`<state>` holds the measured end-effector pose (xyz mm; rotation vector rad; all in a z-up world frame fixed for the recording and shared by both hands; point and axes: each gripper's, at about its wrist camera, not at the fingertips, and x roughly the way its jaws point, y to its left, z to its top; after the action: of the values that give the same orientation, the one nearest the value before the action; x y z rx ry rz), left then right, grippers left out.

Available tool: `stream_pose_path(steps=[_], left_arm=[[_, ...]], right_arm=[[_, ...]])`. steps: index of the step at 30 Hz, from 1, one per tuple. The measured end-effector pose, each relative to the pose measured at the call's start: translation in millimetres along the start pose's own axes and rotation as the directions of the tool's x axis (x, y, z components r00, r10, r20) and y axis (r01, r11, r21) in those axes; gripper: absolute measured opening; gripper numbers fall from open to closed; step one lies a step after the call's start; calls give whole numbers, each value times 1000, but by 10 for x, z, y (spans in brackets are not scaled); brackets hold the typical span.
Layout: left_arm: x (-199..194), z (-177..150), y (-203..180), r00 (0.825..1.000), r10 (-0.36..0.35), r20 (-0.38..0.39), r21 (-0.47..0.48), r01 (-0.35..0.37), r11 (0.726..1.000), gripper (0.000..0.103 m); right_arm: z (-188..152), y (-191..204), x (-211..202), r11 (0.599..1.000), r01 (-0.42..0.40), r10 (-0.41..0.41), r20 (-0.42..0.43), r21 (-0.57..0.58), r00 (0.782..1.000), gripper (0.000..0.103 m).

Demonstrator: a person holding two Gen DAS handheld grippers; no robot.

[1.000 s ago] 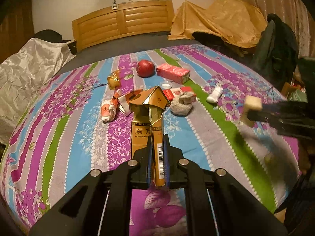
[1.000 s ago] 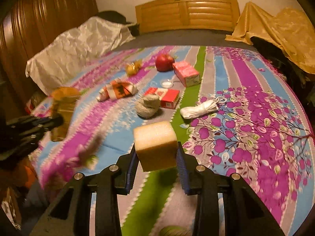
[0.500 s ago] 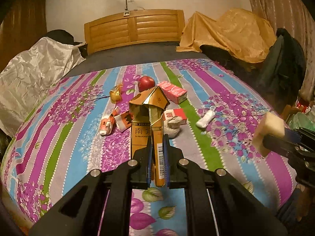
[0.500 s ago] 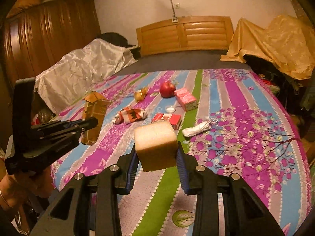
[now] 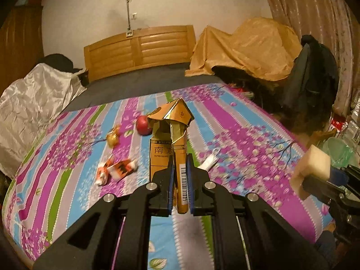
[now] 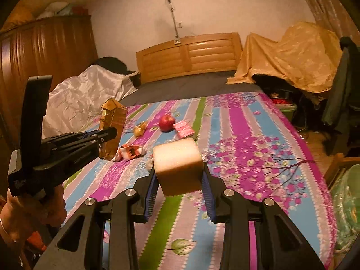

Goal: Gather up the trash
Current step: 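Carry the cigarette box and sponge block over to the green bin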

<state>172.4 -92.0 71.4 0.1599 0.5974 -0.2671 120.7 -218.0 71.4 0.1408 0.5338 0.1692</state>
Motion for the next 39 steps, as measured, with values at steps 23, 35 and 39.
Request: stream_pose_path(steps=[23,35,39], left_arm=[[166,553,-1869,975,-212,66,225,193,955,9],[385,626,-3257,922,-386,24,383,348,856,9],[464,595,-3637,906,-424,-8,438,385,813,9]], right_arm=[[246,-1655,-1033,947,291,-308,128,136,943,37],[11,-3172,-1885,809,522,-558,73,270,827,37],[-88,-3566,-2076,771,564,-600,40,295,799,38]])
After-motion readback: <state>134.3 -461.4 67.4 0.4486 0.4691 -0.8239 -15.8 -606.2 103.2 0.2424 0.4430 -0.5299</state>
